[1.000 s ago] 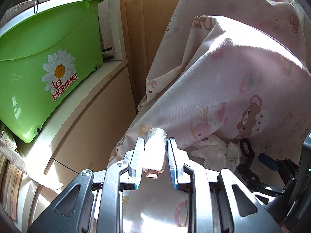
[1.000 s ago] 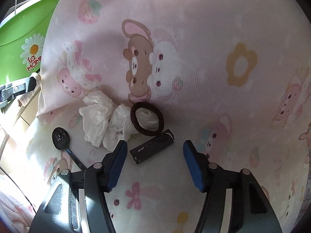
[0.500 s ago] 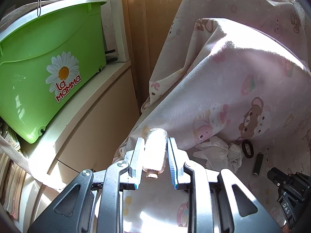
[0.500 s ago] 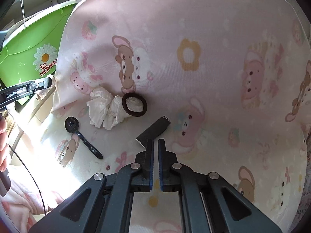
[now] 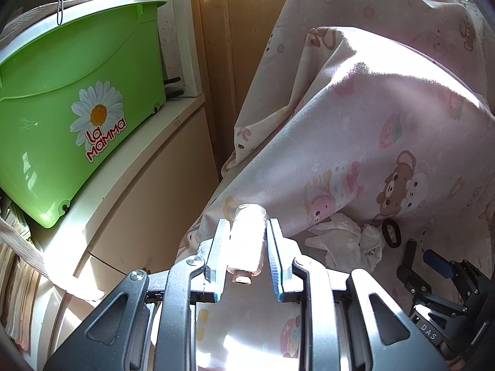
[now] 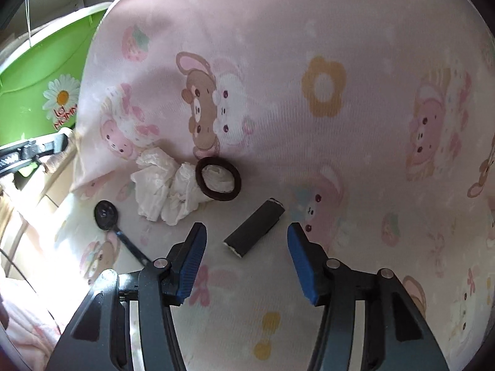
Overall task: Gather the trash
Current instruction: 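Lift the spool with the left tool while the right tool grasps the black cylinder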
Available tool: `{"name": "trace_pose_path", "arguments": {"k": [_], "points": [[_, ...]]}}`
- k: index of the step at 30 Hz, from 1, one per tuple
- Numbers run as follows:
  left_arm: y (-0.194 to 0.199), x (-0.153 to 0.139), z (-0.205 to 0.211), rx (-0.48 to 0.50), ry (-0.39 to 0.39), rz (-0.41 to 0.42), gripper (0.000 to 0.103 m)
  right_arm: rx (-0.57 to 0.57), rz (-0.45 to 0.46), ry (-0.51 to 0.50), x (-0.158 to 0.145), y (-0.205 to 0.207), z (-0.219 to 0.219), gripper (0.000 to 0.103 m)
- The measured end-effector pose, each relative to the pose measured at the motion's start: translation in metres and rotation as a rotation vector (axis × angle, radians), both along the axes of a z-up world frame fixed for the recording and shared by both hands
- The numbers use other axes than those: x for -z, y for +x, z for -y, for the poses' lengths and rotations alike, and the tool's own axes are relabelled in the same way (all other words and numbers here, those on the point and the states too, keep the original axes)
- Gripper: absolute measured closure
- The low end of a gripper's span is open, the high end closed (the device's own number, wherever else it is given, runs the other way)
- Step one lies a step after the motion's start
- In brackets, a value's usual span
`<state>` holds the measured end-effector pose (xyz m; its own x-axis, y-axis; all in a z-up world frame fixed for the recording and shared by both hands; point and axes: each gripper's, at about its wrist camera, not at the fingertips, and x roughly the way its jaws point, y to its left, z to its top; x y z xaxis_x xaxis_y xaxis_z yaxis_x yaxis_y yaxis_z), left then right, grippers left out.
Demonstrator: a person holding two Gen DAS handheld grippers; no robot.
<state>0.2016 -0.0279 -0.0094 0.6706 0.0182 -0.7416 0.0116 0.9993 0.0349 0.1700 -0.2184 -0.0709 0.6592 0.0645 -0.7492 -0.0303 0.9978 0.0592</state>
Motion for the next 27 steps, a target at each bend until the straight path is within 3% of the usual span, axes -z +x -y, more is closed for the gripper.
{"name": "trace_pose_path", "arguments": {"k": [3,9,10,11,12,15,22,27], "points": [[0.0,0.001,0.003,0.01,-0.005,-0.012,0.08,0.037,-0.006,-0.088,0.008,0.006,-0.009,0.046],[-0.002,0.002,0.016,0.063,-0.004,-0.021,0.08,0.024,0.001,-0.074,0.012,0.007,-0.013,0.046],[-0.003,0.003,0.017,0.069,-0.009,-0.025,0.08,0.021,0.001,-0.063,0.012,0.007,-0.012,0.05],[-0.003,0.003,0.018,0.075,-0.017,-0.031,0.08,0.018,0.004,-0.048,0.011,0.006,-0.01,0.067],[-0.002,0.004,0.018,0.085,-0.034,-0.041,0.08,0.02,0.005,-0.043,0.011,0.005,-0.01,0.077],[0.0,0.005,0.016,0.106,-0.095,-0.076,0.08,0.008,-0.002,0.006,0.008,0.006,-0.003,0.089],[0.01,0.013,0.004,0.145,-0.237,-0.172,0.08,-0.02,0.066,0.009,-0.014,-0.014,0.004,0.091],[0.011,0.017,-0.002,0.148,-0.281,-0.206,0.08,-0.005,0.057,0.03,-0.02,-0.029,0.011,0.091]]}}
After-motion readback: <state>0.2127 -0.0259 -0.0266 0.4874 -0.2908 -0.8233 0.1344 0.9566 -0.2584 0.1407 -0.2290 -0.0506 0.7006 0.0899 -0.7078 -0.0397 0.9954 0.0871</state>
